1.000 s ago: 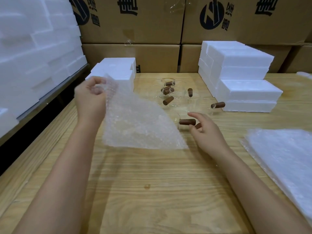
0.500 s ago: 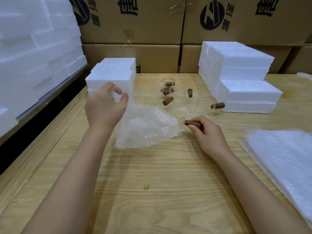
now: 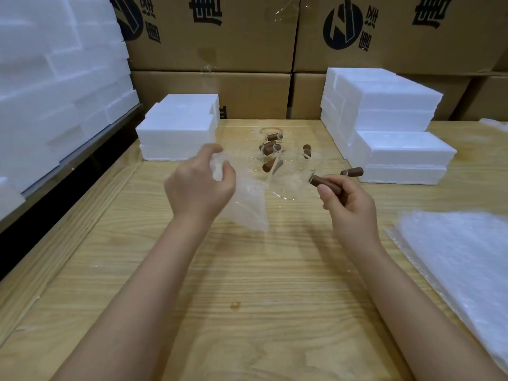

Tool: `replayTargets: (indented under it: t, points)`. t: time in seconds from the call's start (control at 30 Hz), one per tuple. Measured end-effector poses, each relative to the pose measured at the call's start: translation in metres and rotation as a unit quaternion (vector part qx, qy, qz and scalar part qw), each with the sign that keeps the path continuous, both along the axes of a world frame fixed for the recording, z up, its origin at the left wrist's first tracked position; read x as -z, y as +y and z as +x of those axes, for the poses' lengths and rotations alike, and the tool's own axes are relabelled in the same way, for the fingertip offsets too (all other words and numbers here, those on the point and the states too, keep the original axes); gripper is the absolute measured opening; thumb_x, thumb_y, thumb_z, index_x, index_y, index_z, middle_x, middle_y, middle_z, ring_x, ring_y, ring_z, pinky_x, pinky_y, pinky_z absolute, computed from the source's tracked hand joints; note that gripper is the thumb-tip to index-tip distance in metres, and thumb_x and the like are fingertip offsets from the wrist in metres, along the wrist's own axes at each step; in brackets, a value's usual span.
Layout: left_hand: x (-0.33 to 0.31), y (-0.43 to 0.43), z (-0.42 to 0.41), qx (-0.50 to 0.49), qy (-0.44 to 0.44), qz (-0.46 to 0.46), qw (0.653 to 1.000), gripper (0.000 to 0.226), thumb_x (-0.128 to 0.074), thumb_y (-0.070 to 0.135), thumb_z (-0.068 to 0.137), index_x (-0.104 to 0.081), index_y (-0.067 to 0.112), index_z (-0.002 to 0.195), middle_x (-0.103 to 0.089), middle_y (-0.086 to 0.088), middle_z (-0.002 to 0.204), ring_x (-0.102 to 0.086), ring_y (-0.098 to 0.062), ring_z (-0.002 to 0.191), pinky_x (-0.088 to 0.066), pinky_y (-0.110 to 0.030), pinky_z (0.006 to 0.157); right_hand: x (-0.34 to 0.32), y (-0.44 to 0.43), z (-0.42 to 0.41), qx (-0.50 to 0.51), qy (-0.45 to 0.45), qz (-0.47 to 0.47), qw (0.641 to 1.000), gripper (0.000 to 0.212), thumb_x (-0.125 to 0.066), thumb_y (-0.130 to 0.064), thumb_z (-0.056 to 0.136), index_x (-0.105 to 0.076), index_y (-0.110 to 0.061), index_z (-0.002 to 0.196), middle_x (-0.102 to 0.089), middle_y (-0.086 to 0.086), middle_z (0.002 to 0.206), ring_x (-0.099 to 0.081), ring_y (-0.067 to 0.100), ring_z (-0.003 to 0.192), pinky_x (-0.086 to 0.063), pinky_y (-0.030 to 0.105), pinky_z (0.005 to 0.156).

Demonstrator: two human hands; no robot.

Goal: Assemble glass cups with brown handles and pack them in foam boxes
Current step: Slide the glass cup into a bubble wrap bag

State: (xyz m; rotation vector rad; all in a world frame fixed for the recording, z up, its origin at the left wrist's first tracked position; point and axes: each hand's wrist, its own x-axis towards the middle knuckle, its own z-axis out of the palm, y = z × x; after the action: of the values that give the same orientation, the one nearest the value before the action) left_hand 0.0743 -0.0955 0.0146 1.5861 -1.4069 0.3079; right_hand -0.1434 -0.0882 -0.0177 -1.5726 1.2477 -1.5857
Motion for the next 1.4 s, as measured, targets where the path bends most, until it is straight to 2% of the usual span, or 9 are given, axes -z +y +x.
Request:
replayTargets:
  t: [0.17, 0.27, 0.47, 0.63, 0.77, 0.9, 1.1, 1.3, 1.4]
  points:
    - [0.01, -0.003, -0.011, 0.022, 0.073, 0.048, 0.996, 0.017, -0.059, 0.027, 0.091, -0.072, 0.024, 0.1, -0.052, 0.008, 0.06, -0.058, -0.026, 0.07, -0.033, -0.028, 0.06, -0.013, 0.009, 0.006, -0.154, -0.129, -0.005, 0.979, 0.015, -0.063, -0.014, 0.082, -0.066, -0.015, 0.096, -0.061, -0.011, 0.064, -0.051, 0.006, 0.059, -0.042, 0.016, 0.059]
    - [0.012, -0.004, -0.015, 0.047, 0.126, 0.054, 0.989, 0.015, -0.063, 0.033, 0.09, -0.073, 0.026, 0.098, -0.046, 0.015, 0.055, -0.054, -0.016, 0.063, -0.037, -0.026, 0.058, -0.014, 0.013, 0.011, -0.201, -0.111, 0.016, 0.973, 0.019, -0.063, -0.018, 0.077, -0.066, -0.012, 0.095, -0.062, -0.01, 0.063, -0.05, 0.006, 0.059, -0.042, 0.016, 0.059]
    - [0.01, -0.006, -0.018, 0.109, 0.253, 0.06, 0.959, 0.007, -0.066, 0.033, 0.086, -0.072, 0.034, 0.086, -0.061, 0.018, 0.066, -0.054, 0.009, 0.065, -0.036, -0.003, 0.056, -0.013, 0.015, 0.01, -0.126, -0.021, 0.024, 0.992, 0.022, -0.065, -0.005, 0.086, -0.068, -0.026, 0.09, -0.071, -0.01, 0.079, -0.064, 0.007, 0.077, -0.05, 0.021, 0.072]
    - [0.008, -0.005, -0.02, 0.124, 0.256, 0.065, 0.956, 0.02, -0.07, 0.033, 0.083, -0.06, 0.044, 0.069, -0.051, 0.01, 0.058, -0.05, 0.006, 0.058, -0.036, -0.005, 0.055, -0.009, 0.014, 0.009, -0.035, 0.08, -0.036, 0.996, 0.025, -0.067, -0.012, 0.087, -0.065, -0.037, 0.09, -0.069, -0.016, 0.082, -0.061, 0.0, 0.077, -0.045, 0.012, 0.068]
    - [0.013, -0.006, -0.021, 0.103, 0.26, 0.083, 0.956, 0.022, -0.072, 0.034, 0.08, -0.056, 0.032, 0.064, -0.043, 0.011, 0.047, -0.047, -0.003, 0.048, -0.035, -0.012, 0.048, -0.01, 0.01, 0.005, -0.061, -0.054, 0.01, 0.997, 0.016, -0.064, -0.006, 0.087, -0.066, -0.019, 0.096, -0.065, -0.016, 0.071, -0.058, 0.003, 0.068, -0.047, 0.018, 0.068]
    - [0.018, -0.006, -0.025, 0.068, 0.226, 0.112, 0.965, 0.033, -0.071, 0.035, 0.08, -0.05, 0.023, 0.057, -0.05, 0.011, 0.056, -0.049, -0.006, 0.058, -0.034, -0.021, 0.052, -0.016, 0.011, 0.003, -0.27, -0.295, 0.122, 0.909, 0.019, -0.058, -0.013, 0.081, -0.066, -0.004, 0.096, -0.055, -0.001, 0.063, -0.05, 0.01, 0.054, -0.055, 0.033, 0.069]
    - [0.027, -0.005, -0.029, 0.112, 0.227, 0.128, 0.959, 0.031, -0.071, 0.028, 0.079, -0.05, 0.014, 0.06, -0.049, 0.003, 0.055, -0.045, -0.02, 0.054, -0.033, -0.03, 0.051, -0.006, 0.017, 0.021, -0.409, -0.331, 0.191, 0.829, 0.015, -0.057, -0.014, 0.084, -0.071, -0.007, 0.086, -0.051, 0.002, 0.065, -0.054, 0.014, 0.052, -0.052, 0.057, 0.089]
    - [0.026, -0.009, -0.03, 0.132, 0.257, 0.183, 0.94, 0.02, -0.073, 0.029, 0.079, -0.064, 0.021, 0.063, -0.06, 0.001, 0.064, -0.056, -0.021, 0.065, -0.04, -0.027, 0.055, 0.0, 0.011, 0.022, -0.311, -0.284, 0.188, 0.887, 0.023, -0.055, -0.017, 0.082, -0.06, -0.002, 0.1, -0.05, 0.0, 0.064, -0.062, 0.018, 0.057, -0.044, 0.054, 0.097]
    - [0.022, -0.011, -0.027, 0.158, 0.305, 0.213, 0.915, 0.026, -0.069, 0.032, 0.073, -0.073, 0.006, 0.073, -0.055, 0.004, 0.056, -0.049, -0.014, 0.057, -0.035, -0.022, 0.049, 0.0, 0.009, 0.018, -0.27, -0.226, 0.158, 0.923, 0.029, -0.058, -0.021, 0.08, -0.057, -0.002, 0.102, -0.052, -0.002, 0.064, -0.065, 0.018, 0.06, -0.049, 0.043, 0.089]
